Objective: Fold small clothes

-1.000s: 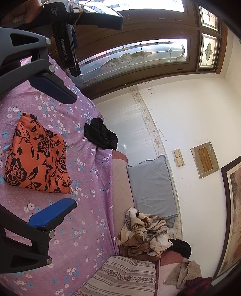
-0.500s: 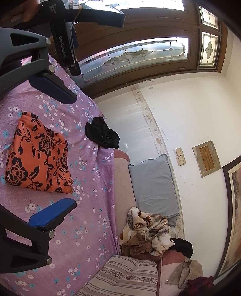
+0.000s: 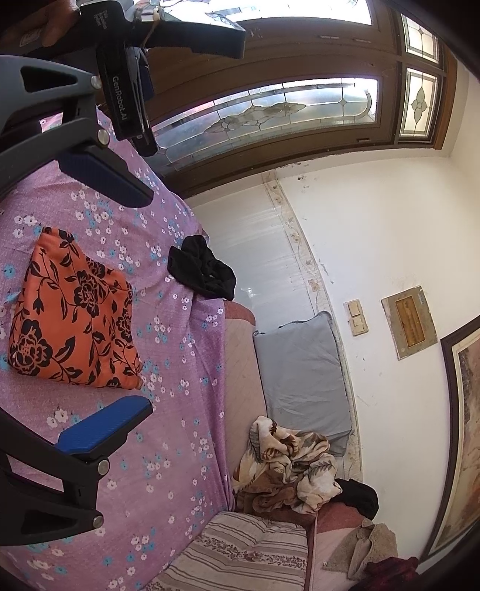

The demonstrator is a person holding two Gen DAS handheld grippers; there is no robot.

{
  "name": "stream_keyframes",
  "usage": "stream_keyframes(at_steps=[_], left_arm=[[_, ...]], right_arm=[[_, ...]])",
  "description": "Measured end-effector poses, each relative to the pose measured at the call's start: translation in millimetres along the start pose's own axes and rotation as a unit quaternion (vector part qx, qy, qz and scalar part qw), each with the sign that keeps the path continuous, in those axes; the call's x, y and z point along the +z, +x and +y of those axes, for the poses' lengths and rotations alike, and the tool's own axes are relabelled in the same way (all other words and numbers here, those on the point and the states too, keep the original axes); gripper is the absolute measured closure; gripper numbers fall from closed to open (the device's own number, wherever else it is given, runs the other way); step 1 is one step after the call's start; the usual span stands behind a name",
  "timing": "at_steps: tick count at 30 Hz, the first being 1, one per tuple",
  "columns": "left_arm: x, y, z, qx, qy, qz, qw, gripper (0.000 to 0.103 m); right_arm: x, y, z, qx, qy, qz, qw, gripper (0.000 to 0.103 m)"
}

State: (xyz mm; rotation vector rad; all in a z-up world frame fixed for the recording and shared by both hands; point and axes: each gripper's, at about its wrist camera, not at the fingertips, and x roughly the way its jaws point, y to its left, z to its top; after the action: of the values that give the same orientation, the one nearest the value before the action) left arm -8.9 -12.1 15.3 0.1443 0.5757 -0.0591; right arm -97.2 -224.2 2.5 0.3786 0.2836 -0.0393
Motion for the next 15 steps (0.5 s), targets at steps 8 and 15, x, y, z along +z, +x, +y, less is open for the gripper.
stream_keyframes(at_steps=[8,15], left_arm=[[2,-1,7,-0.003,-0.006,-0.002,1.0,0.0],[2,1,12,-0.005,-0.01,-0.001,0.9999,0.0]], right_arm=[[1,2,9,0.002,-0.008,0.0,1.0,0.0],[2,5,14,0.004,-0.012,0.003,1.0,0.0]])
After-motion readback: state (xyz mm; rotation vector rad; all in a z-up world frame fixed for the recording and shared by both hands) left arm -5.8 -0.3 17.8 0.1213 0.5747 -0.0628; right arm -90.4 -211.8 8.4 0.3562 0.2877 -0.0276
